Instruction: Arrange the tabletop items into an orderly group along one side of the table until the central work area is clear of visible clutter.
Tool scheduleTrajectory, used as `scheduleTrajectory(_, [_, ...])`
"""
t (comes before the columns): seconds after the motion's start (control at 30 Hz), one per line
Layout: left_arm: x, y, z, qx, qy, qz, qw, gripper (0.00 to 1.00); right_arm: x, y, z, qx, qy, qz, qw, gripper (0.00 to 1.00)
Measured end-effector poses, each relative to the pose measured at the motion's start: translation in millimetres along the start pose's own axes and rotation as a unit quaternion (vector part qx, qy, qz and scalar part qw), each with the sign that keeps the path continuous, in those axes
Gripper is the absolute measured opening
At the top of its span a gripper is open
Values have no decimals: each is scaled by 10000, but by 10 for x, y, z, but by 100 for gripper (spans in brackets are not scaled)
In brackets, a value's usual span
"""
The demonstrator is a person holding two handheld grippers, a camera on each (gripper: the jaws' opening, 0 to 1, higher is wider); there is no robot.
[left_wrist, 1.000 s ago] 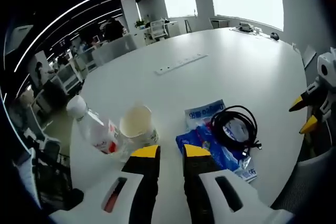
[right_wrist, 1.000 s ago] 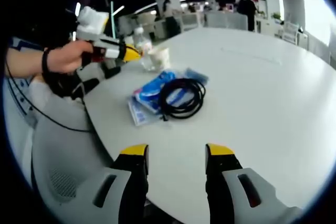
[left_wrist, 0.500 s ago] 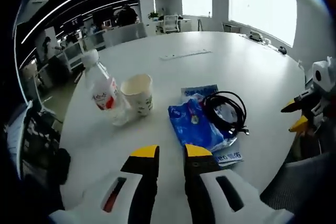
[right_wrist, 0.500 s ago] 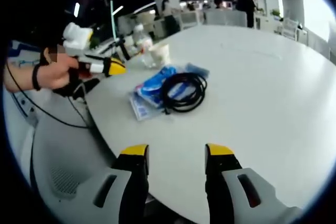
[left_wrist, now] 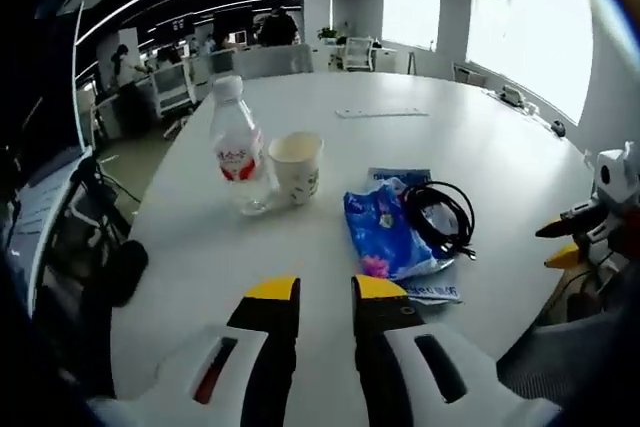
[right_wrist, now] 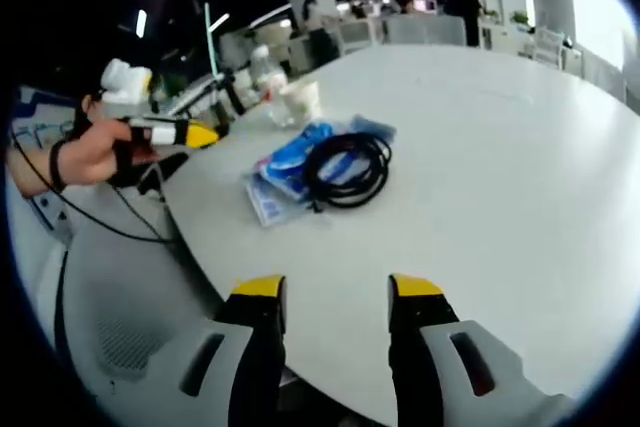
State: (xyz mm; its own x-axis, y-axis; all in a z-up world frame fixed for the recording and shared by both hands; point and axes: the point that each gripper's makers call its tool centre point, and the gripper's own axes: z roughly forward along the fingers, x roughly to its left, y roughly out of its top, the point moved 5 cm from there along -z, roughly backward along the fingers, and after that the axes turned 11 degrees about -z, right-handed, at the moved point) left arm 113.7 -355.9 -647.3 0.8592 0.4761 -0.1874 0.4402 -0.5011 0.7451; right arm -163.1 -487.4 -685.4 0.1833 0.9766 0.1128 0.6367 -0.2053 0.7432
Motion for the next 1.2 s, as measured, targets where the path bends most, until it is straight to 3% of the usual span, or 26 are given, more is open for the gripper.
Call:
scheduleTrajectory(0.23, [-66,38,-43,-130,-61,-168,9998,20,99,54,78,-1,99,52,9999,37])
scheduleTrajectory(0.4, [-124,-41,-83,-101,-162,-252,9995,26,134,70,108,27,163,91,9998,37])
scheduleTrajectory(1.2, [-32,-73,-259,-356,-181,-559,9976,29,167,198,240,52,275,154,9995,34])
